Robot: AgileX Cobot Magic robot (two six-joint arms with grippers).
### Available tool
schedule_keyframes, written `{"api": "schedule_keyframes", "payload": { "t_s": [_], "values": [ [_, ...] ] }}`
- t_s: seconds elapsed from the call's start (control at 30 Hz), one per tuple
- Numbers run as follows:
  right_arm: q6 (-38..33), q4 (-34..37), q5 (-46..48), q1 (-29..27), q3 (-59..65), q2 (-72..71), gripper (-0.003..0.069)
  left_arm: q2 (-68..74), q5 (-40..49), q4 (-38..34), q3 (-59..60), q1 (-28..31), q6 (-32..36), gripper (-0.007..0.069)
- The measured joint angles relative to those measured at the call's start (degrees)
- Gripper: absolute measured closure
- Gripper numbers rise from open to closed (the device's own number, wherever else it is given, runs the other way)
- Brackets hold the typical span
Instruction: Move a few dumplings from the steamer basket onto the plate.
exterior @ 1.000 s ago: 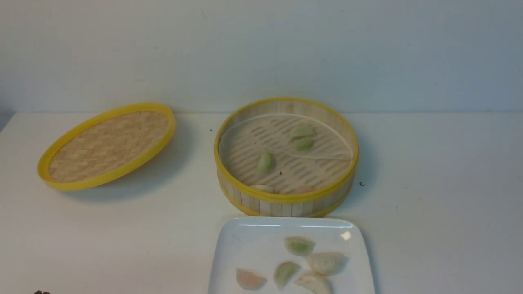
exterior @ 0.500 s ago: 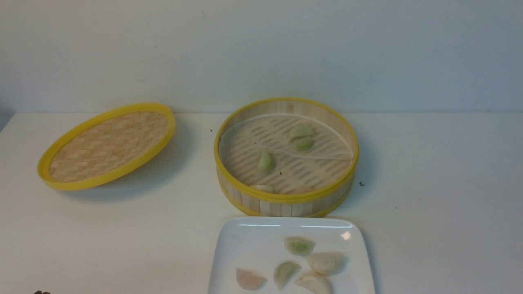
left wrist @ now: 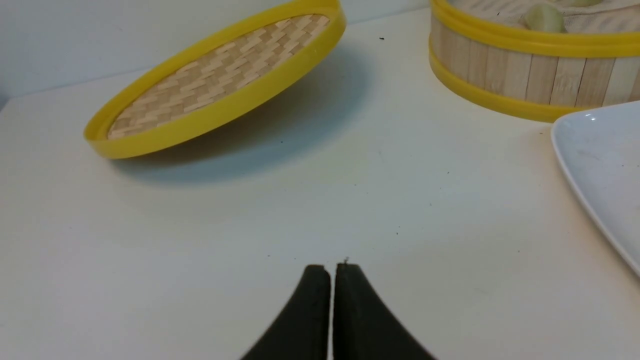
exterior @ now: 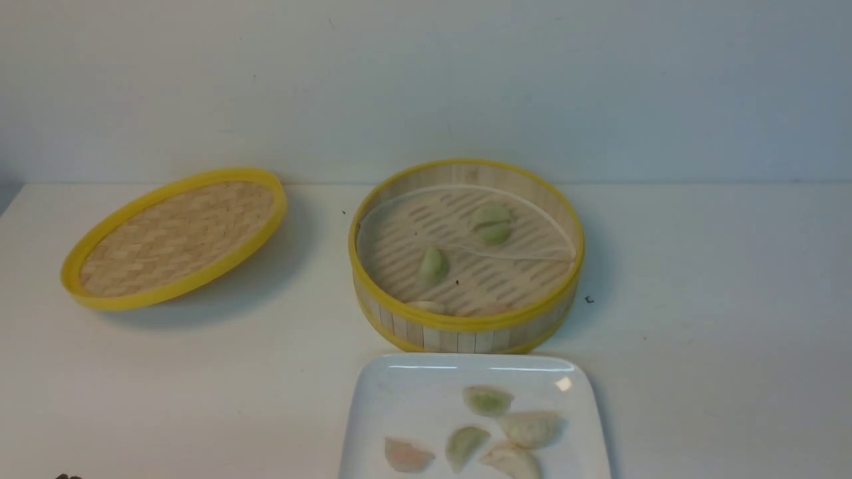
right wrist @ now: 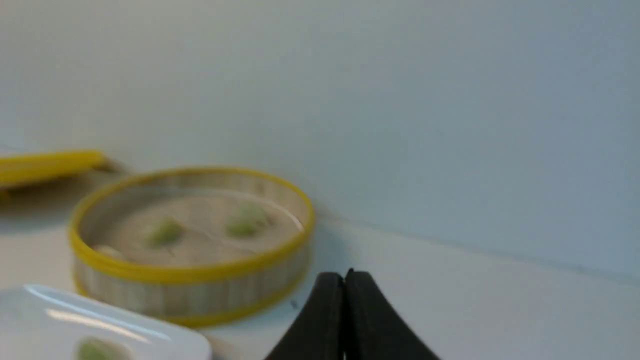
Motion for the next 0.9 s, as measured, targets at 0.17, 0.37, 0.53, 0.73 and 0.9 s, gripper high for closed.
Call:
{"api": "schedule_keyframes", "payload": {
  "t_s": [0.17, 0.37, 0.53, 0.73, 0.9],
  "values": [
    [0.7, 0.1, 0.7, -8.4, 8.1, -0.2, 0.0673, 0.0, 0.0, 0.0, 0.0, 0.0, 0.0, 0.0631],
    [1.1, 0.1, -0.3, -10.8, 8.4, -0.2, 0.0673, 0.0, 0.0, -0.1, 0.0, 0.0, 0.0, 0.0631],
    [2.1, 0.1, -0.5, -10.9, 8.4, -0.2, 0.0673, 0.0, 0.0, -0.1, 0.0, 0.0, 0.0, 0.0631],
    [2.1, 0.1, -0.5, -10.9, 8.4, -0.2, 0.0673, 0.0, 0.0, -0.1, 0.0, 0.0, 0.0, 0.0631],
    [2.1, 0.1, -0.5, -10.9, 8.4, -0.2, 0.0673, 0.0, 0.0, -0.1, 0.0, 0.0, 0.0, 0.0631]
  ]
}}
